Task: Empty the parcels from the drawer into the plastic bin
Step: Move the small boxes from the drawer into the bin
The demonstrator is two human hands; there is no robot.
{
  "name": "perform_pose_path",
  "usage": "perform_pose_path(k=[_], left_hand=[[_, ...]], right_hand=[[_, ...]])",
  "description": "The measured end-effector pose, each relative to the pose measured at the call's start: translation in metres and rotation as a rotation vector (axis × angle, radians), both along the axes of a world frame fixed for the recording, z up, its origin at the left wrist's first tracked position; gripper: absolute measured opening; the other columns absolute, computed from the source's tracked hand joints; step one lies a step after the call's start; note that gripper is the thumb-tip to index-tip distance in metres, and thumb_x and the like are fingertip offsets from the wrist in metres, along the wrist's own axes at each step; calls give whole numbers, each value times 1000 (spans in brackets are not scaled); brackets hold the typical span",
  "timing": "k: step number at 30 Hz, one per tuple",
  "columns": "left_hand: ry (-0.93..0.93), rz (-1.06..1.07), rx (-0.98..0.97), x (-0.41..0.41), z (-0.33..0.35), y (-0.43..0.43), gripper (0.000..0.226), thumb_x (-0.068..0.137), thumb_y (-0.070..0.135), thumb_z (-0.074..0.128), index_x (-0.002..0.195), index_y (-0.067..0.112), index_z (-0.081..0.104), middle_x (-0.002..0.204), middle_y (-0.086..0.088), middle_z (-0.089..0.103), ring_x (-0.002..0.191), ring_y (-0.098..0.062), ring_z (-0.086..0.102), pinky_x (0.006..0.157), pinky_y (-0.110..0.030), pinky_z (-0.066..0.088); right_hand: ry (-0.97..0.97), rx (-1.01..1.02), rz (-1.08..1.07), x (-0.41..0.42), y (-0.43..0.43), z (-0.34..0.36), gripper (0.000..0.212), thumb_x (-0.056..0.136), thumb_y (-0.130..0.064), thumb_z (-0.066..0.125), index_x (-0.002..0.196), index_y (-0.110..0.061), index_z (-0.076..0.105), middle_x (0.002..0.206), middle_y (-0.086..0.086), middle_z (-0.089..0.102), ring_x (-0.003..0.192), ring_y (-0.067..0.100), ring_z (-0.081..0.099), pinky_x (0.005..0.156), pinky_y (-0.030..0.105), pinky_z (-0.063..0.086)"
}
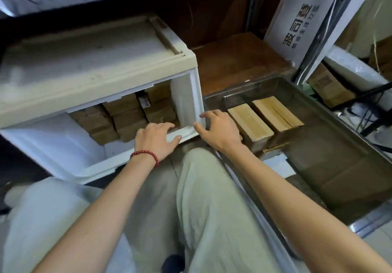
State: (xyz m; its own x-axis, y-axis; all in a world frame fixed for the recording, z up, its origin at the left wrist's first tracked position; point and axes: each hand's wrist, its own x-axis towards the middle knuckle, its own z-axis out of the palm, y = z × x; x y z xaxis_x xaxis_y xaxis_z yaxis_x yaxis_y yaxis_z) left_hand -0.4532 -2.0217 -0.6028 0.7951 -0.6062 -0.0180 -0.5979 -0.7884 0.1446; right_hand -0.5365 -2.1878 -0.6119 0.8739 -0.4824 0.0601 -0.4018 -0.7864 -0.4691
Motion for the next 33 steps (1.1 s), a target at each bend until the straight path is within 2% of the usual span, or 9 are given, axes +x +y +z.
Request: perform_pose_path(k=[6,12,17,25,29,33], left_hand=[[-27,208,21,20,5,71,52,92,52,47,138,27,46,131,-3,58,124,-26,48,91,-37,42],[27,383,25,36,-18,107,57,93,47,47,143,23,36,138,-6,51,125,-30,44,91,-40,40],[27,381,28,61,-42,110,59,93,46,48,145,24,32,141,-6,48,127,-31,42,93,-42,40],[110,440,64,103,-88,129,64,91,47,51,147,25,29,141,-11,45,127,-33,43,98,-45,41],[124,431,98,126,-103,128,66,92,48,49,149,27,25,144,-10,42,128,-33,41,99,-45,40],[122,413,105,152,-110,122,65,93,51,46,149,30,21,147,-8,39,130,-33,41,100,-44,37]], right_hand=[[10,40,189,37,59,5,48,91,-54,50,127,-23,58,129,5,55,120,25,50,95,36,44],[57,104,231,63,97,-16,51,92,-46,54,135,-19,50,139,7,45,128,25,41,99,35,40],[104,73,261,92,103,-37,57,91,-47,55,140,-19,43,144,8,39,133,26,37,103,37,38],[198,-8,324,155,99,-67,58,93,-47,52,140,-16,39,141,13,41,129,32,39,102,41,38],[209,-18,302,177,98,-85,61,93,-47,52,144,-18,35,148,14,36,133,33,36,103,44,37],[182,67,327,202,95,-99,55,92,-43,54,142,-23,40,147,8,39,130,31,42,100,40,41]])
